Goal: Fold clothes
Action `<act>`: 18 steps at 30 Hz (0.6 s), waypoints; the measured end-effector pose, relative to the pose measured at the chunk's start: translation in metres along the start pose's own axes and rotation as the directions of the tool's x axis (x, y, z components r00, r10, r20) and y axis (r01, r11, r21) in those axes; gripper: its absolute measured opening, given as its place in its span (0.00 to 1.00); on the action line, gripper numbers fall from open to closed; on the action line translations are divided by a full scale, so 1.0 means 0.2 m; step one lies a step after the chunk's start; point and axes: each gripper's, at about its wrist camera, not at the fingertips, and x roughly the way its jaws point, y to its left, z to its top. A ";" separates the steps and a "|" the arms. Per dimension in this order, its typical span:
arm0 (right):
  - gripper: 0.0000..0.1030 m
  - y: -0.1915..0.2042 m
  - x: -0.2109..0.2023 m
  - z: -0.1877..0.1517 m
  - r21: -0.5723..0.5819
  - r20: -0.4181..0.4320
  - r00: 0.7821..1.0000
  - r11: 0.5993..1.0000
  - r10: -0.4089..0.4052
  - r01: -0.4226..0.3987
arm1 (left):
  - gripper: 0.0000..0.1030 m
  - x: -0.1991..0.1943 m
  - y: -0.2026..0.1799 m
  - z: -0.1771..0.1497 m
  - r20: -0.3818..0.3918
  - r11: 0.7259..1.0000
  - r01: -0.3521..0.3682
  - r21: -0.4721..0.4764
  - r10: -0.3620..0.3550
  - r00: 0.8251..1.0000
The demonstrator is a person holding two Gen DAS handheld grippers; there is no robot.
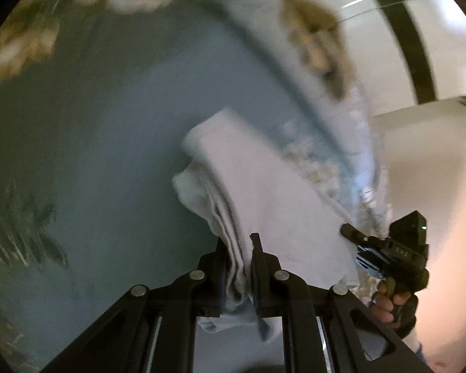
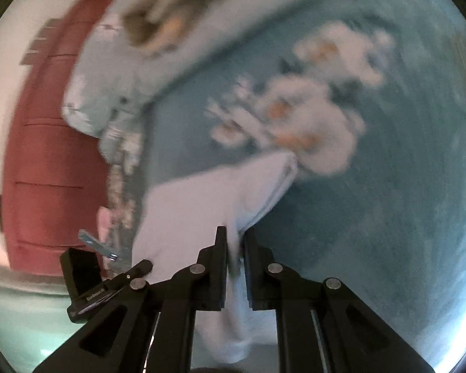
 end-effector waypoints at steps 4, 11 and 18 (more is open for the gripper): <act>0.12 -0.07 -0.01 -0.02 0.056 0.011 1.000 0.998 0.011 -0.011 | 0.17 0.01 0.05 -0.03 -0.005 0.999 0.030 -0.040 -0.030 1.000; 0.14 -0.04 -0.13 -0.07 0.034 0.047 0.999 0.999 0.012 -0.014 | 0.31 -0.12 0.09 -0.07 0.036 0.994 0.060 -0.096 -0.057 0.998; 0.22 -0.10 -0.09 -0.23 0.073 -0.003 1.000 0.997 0.025 -0.024 | 0.45 -0.19 0.03 -0.17 0.035 0.987 0.133 -0.089 -0.130 0.991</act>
